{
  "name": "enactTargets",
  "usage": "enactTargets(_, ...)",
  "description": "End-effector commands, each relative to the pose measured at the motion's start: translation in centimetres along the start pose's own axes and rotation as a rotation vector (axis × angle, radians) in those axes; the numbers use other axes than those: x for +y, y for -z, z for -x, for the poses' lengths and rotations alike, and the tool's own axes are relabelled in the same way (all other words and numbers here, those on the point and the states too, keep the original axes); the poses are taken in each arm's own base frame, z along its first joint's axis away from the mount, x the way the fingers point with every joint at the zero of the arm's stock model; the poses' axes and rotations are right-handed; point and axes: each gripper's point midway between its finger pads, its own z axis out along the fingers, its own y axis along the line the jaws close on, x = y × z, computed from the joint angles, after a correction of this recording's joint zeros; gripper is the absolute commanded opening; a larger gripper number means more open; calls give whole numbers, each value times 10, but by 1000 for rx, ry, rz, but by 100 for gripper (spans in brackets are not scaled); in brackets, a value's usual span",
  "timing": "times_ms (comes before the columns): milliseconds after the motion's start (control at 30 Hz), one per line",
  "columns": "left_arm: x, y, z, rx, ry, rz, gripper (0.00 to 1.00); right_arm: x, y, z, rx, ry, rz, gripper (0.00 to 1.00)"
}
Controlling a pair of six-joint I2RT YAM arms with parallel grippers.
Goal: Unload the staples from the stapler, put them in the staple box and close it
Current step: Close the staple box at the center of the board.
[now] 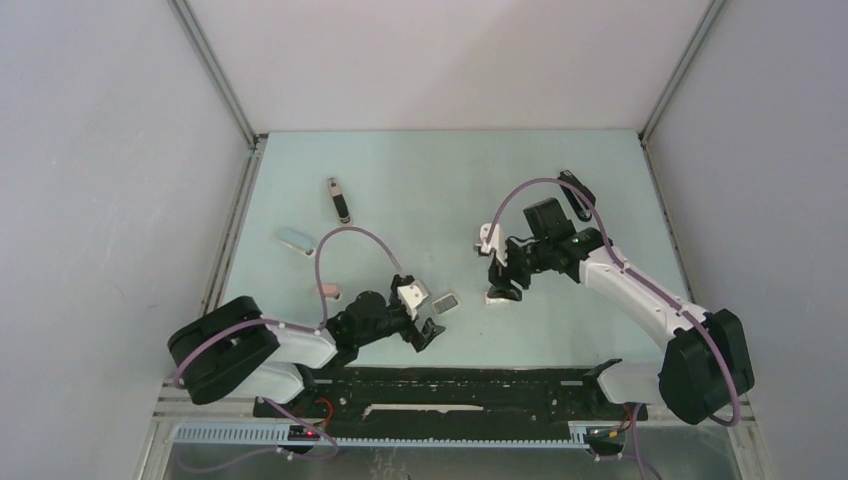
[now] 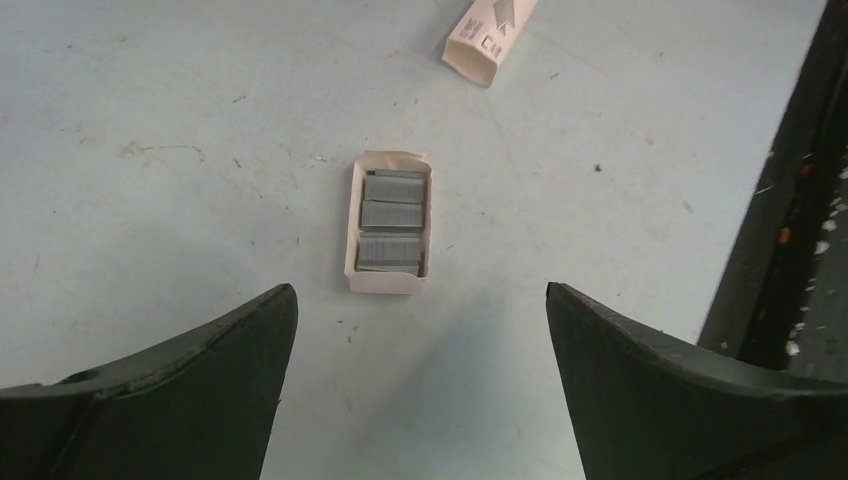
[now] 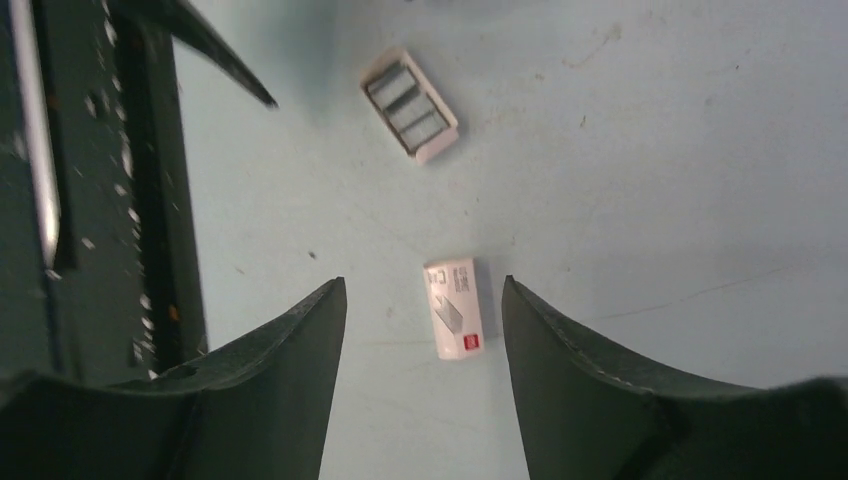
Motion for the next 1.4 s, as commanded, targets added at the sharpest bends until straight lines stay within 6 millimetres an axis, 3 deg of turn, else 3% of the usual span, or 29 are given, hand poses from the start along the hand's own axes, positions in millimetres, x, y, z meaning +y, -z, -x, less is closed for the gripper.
enactTargets(0, 7, -17, 13, -20, -119, 4, 99, -10, -2, 38, -110, -308, 4, 62)
enactTargets(133, 12, -24, 7, 25, -140, 30, 93, -13, -18, 39, -108, -498, 29, 39)
enactTargets(333, 16, -33, 1, 78, -179, 47, 85, -17, -40, 31, -60, -634, 50, 28)
enactTargets(567, 18, -47, -8, 163, -223, 30, 65, -22, -37, 30, -67, -648, 43, 28)
enactTargets(833, 19, -50, -19, 230, -259, 17, 59, -25, -34, 28, -73, -645, 38, 28)
enactTargets(1000, 16, -53, -30, 295, -283, -27, 42, -29, -30, 26, -65, -643, 32, 28)
enactTargets(1367, 3, -48, -32, 284, -369, -132, 43, -33, 1, 23, -17, -403, -38, 37)
